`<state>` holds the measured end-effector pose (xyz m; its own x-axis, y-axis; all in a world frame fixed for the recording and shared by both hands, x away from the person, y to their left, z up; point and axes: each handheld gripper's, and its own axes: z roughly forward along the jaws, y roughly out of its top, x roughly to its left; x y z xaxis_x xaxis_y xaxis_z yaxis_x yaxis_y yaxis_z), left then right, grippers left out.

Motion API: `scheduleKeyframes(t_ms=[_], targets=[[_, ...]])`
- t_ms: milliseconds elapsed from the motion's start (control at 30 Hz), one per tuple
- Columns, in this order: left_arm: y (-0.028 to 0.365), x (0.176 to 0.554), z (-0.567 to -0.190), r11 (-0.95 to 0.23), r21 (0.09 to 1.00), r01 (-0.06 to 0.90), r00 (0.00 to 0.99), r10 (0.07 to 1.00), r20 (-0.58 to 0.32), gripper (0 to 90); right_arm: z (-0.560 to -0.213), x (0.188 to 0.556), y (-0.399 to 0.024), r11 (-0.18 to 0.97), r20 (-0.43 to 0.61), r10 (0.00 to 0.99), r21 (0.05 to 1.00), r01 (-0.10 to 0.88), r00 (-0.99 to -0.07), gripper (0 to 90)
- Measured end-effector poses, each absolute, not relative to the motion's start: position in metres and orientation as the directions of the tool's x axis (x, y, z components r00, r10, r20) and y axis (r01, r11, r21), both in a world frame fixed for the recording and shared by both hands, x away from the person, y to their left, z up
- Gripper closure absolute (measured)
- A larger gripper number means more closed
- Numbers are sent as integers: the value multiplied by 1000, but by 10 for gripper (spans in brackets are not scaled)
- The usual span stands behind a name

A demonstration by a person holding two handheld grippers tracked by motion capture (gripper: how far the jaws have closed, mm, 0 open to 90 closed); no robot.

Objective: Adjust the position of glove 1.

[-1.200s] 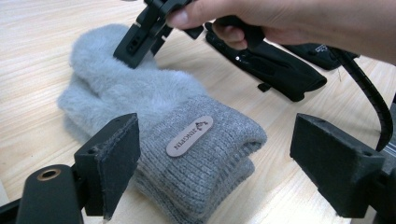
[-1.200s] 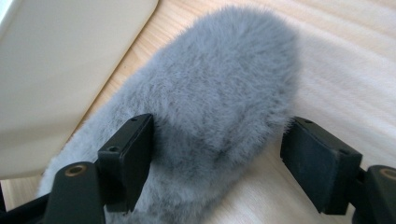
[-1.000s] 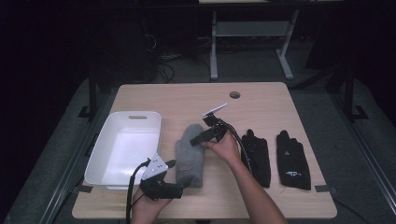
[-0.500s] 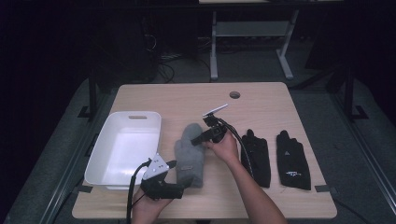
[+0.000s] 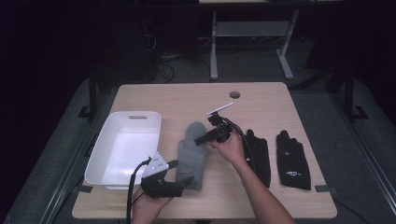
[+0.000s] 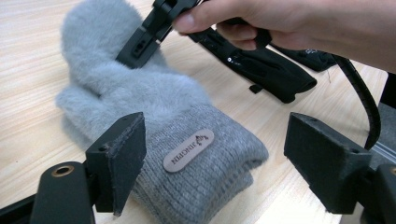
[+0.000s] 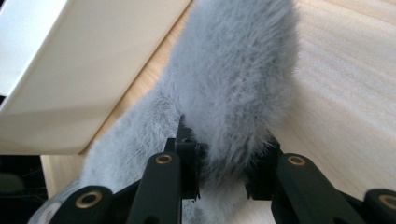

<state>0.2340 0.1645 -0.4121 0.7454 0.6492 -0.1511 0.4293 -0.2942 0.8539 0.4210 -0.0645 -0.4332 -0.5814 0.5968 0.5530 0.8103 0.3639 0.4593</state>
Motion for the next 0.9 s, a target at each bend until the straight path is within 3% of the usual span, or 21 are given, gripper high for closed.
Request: scheduleKeyframes(t_ms=[700, 900], targets=[[136, 257, -400, -339, 801, 494, 745, 640, -189, 197, -416, 399, -116, 343, 517, 614, 507, 791, -597, 721], [133, 275, -405, -247, 756, 606, 689, 639, -343, 213, -421, 393, -134, 331, 512, 619, 518, 789, -596, 721]])
